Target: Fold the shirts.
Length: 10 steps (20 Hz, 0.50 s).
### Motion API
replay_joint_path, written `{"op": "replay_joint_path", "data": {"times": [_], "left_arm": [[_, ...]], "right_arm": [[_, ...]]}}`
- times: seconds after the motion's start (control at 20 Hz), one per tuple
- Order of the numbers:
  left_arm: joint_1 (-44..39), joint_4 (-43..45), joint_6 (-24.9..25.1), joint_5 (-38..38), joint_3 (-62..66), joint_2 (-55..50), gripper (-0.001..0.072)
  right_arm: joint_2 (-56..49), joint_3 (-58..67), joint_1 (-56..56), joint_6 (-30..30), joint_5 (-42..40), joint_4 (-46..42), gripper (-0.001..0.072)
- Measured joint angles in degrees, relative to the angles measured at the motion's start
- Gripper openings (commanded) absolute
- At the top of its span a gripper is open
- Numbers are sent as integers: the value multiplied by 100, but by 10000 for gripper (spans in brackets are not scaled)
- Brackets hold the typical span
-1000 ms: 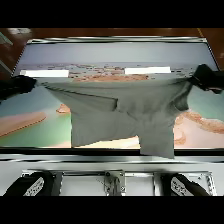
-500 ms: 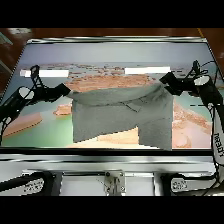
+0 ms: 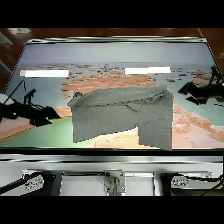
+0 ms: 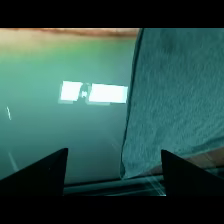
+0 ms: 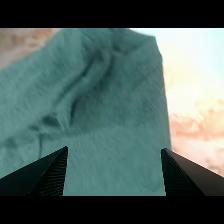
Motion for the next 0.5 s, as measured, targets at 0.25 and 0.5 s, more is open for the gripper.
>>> {"op": "replay_joint_path", "data": {"times": [0.25, 0.5], "left_arm": [[-31, -861, 542, 245, -1523, 291, 704], [-387, -1207, 686, 789, -2074, 223, 703]], "right_arm": [[28, -433, -409, -146, 857, -229, 688], [31, -555, -304, -181, 879, -234, 688]]}}
